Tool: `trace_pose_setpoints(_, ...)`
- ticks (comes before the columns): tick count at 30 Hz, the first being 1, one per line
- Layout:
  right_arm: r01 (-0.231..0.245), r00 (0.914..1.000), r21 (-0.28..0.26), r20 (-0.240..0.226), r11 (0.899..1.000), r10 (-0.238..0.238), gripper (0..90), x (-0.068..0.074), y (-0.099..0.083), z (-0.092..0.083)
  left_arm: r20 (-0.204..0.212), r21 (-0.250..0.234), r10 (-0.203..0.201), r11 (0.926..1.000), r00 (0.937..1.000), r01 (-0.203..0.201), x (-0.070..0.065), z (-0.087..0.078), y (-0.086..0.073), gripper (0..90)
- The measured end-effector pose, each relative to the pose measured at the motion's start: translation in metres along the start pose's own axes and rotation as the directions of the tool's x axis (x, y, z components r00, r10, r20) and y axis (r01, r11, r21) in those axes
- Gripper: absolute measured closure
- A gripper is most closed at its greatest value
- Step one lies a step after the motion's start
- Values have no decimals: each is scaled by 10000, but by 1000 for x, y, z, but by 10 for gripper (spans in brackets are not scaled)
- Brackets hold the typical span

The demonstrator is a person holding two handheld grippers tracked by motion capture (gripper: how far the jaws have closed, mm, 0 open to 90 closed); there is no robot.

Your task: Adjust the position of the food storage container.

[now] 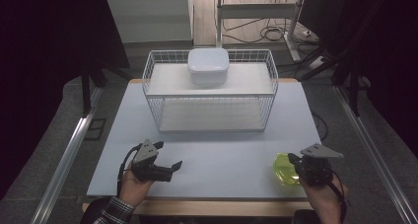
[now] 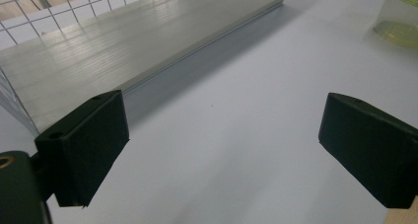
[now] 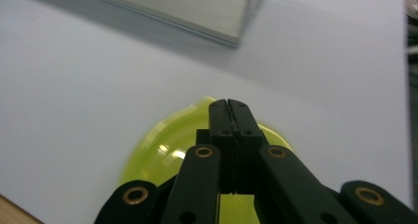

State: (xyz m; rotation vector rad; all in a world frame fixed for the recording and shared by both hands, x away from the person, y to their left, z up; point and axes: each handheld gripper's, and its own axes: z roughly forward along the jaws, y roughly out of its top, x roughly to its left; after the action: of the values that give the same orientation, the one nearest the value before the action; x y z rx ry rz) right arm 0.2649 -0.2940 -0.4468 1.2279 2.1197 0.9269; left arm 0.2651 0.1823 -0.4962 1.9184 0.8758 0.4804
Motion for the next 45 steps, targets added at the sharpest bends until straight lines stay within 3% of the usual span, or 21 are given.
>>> trace_pose_setpoints(9, -922, 9935, 68, 675, 9957, 915, 899, -24, -25, -18, -73, 98, -37, 9999, 10000, 38, 1, -1, -3, 46)
trace_pose_setpoints(14, -1138, 9879, 266, 1091, 9931, 1103, 899, -31, -37, -19, -45, 143, -81, 9999, 10000, 81, 1, 0, -3, 46)
trace_pose_setpoints(26, -1267, 9870, 992, 1119, 9870, 1154, 898, -31, -47, -7, 10, 206, -38, 9998, 10000, 38, 0, 2, -4, 48)
trace_pose_setpoints(32, -1524, 9882, 1595, 424, 9754, 1475, 898, -31, -54, 8, 34, 233, -6, 9997, 10000, 5, -1, 2, -4, 48)
trace_pose_setpoints(45, -1263, 9889, 1992, -526, 9718, 1393, 889, -18, -46, 29, 62, 300, 10, 9995, 10000, -12, -1, 4, -4, 50)
